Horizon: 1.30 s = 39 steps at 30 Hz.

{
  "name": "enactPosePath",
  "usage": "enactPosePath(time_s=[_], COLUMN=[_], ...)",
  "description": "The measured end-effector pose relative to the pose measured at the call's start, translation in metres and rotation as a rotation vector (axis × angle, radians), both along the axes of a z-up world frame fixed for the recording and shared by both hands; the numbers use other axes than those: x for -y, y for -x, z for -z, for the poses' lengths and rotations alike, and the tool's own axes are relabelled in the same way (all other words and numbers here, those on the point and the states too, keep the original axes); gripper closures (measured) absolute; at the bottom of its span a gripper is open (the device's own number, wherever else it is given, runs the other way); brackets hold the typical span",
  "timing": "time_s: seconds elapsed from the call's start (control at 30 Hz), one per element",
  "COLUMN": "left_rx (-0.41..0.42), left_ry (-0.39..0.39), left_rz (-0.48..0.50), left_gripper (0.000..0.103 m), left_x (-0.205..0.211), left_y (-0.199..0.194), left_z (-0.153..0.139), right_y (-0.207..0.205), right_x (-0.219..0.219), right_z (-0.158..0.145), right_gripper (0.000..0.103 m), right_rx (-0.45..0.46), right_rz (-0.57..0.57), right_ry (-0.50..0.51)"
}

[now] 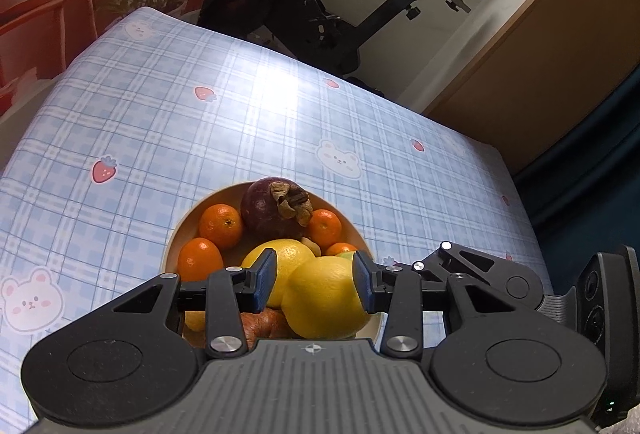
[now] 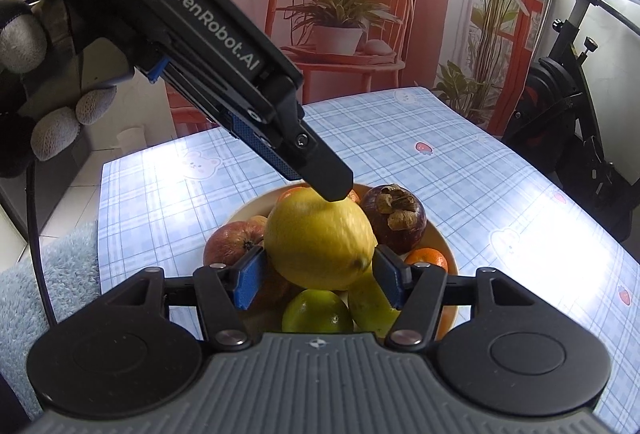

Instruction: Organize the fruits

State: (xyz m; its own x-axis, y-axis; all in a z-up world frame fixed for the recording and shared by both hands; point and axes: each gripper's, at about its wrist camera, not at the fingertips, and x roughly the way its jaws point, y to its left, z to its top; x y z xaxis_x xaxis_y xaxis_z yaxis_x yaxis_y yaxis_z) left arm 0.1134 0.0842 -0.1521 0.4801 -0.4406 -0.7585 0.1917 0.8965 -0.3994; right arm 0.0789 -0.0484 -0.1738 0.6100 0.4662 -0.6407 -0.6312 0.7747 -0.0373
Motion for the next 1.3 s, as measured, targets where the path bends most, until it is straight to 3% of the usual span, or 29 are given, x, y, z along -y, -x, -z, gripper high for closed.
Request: enactPosePath(time_s=[0.1, 0.57, 0.73, 0.83, 1.0, 1.2, 1.3], left_rx=[-0.003, 0.027, 0.071, 0.119, 0.195, 0.245, 0.280], left_ry=[-0.006, -0.052, -0.091, -0.135, -0.196, -0.258, -0.301], left_rz=[-0.001, -0.059, -0.093, -0.112, -0.163, -0.184, -0.204], left_gripper=[0.060, 0.058, 0.051, 0.050, 0.037, 0.031, 0.027], left_x=[0.000, 0.000, 0.002, 0.005, 0.010, 0.021, 0.027], left_y=[0.000, 0.005, 0.010, 0.016, 0.028, 0.039, 0.046], left_z=[0.000, -0.008, -0.016, -0.025, -0.037, -0.047, -0.053], right_y=[0.000, 0.003, 0.005, 0.005, 0.007, 0.015, 0.023], right_x=[0.000, 0.010, 0.018, 0.028, 0.051, 0.077, 0.087], right_z=[-0.001, 0.001, -0.004, -0.009, -0.018, -0.034, -0.045], right_gripper=[0.033, 0.032, 0.031, 0.028, 0.021, 0.012, 0.012], right_rx=[0.009, 0.004, 0.018, 0.023, 0.028, 0.067, 0.094], right_rz=[0.017, 0.047, 0.075, 0.124, 0.231, 0.389, 0.448], right_ry=[0.013, -0.017, -0.043, -0.078, -0.149, -0.208, -0.231])
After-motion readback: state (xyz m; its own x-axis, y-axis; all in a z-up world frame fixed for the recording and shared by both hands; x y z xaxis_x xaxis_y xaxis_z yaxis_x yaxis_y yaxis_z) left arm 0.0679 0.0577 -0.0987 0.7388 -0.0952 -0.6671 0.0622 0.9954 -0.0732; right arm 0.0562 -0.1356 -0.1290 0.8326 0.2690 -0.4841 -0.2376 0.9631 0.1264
